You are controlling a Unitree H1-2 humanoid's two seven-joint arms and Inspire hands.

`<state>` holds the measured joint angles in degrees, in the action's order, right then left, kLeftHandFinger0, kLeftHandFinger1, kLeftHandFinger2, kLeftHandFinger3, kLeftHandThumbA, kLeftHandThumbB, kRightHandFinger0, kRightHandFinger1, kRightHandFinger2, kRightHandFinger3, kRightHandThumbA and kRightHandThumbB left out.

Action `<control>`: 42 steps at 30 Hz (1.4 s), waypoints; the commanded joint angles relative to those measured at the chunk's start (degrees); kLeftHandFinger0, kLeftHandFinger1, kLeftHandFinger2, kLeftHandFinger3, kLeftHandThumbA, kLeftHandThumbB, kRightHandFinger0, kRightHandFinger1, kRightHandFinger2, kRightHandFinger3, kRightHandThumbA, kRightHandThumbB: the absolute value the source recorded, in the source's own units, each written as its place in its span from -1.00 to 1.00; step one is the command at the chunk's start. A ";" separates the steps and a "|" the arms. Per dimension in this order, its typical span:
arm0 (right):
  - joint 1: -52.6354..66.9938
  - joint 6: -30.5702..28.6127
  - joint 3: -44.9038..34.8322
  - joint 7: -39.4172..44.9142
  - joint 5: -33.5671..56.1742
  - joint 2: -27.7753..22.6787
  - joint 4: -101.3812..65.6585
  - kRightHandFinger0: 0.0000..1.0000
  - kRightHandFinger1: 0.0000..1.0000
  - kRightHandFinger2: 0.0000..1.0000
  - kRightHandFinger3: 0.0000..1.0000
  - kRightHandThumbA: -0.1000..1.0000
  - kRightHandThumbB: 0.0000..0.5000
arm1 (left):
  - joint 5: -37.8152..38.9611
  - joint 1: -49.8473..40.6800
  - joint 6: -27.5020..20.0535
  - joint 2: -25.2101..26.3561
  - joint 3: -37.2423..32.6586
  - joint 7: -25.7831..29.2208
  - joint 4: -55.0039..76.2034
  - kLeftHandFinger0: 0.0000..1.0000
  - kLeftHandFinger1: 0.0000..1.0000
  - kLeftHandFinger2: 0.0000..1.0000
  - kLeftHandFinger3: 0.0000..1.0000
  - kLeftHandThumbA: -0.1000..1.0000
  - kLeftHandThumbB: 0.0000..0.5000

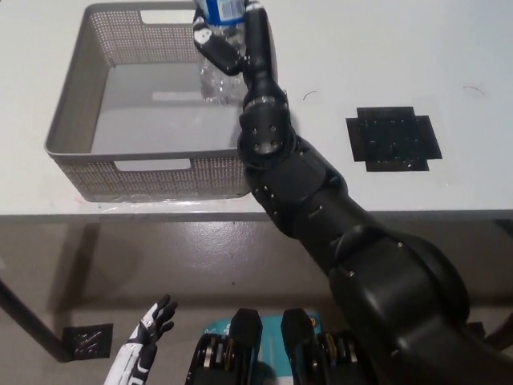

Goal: Use the right hand to pick up a water botttle and place it into a container on the left side

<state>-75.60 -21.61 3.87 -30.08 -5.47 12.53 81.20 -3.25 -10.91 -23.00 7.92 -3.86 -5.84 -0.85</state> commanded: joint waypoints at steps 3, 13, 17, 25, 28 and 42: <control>-1.42 -0.57 1.72 5.18 -1.24 -0.50 -0.45 -0.75 -0.20 0.51 0.39 -1.00 -0.35 | -0.63 1.85 -1.45 1.99 -1.03 -1.72 0.37 1.00 1.00 1.00 1.00 1.00 -0.07; -0.69 4.88 1.11 19.78 0.70 -5.65 -0.86 0.87 0.99 1.00 0.93 0.04 0.61 | -1.45 5.58 0.59 2.66 -3.11 -2.96 0.00 1.00 1.00 1.00 1.00 1.00 0.01; -0.06 3.81 1.42 21.97 0.36 -6.95 -1.23 1.00 1.00 1.00 1.00 0.31 0.91 | -1.89 6.47 2.28 2.72 -3.59 -3.26 0.63 1.00 1.00 1.00 1.00 1.00 0.04; -0.16 3.94 4.27 23.59 -1.95 -8.50 -1.50 1.00 1.00 1.00 1.00 0.93 1.00 | -2.39 7.53 2.56 3.25 -4.17 -3.49 0.54 1.00 1.00 1.00 1.00 1.00 0.07; -0.33 4.61 5.00 24.09 -2.18 -9.05 -1.81 1.00 1.00 1.00 1.00 1.00 1.00 | -2.57 7.79 2.54 3.40 -4.38 -3.66 0.57 1.00 1.00 1.00 1.00 1.00 0.06; 0.57 1.14 3.16 25.24 -0.91 -13.17 -8.11 1.00 1.00 1.00 1.00 1.00 1.00 | -2.52 8.25 2.51 2.96 -4.41 -3.45 0.40 1.00 1.00 1.00 1.00 1.00 -0.01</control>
<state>-73.09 -17.56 7.99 -6.03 -6.97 2.14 78.20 -5.70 -3.33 -20.30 10.70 -8.35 -8.96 -0.90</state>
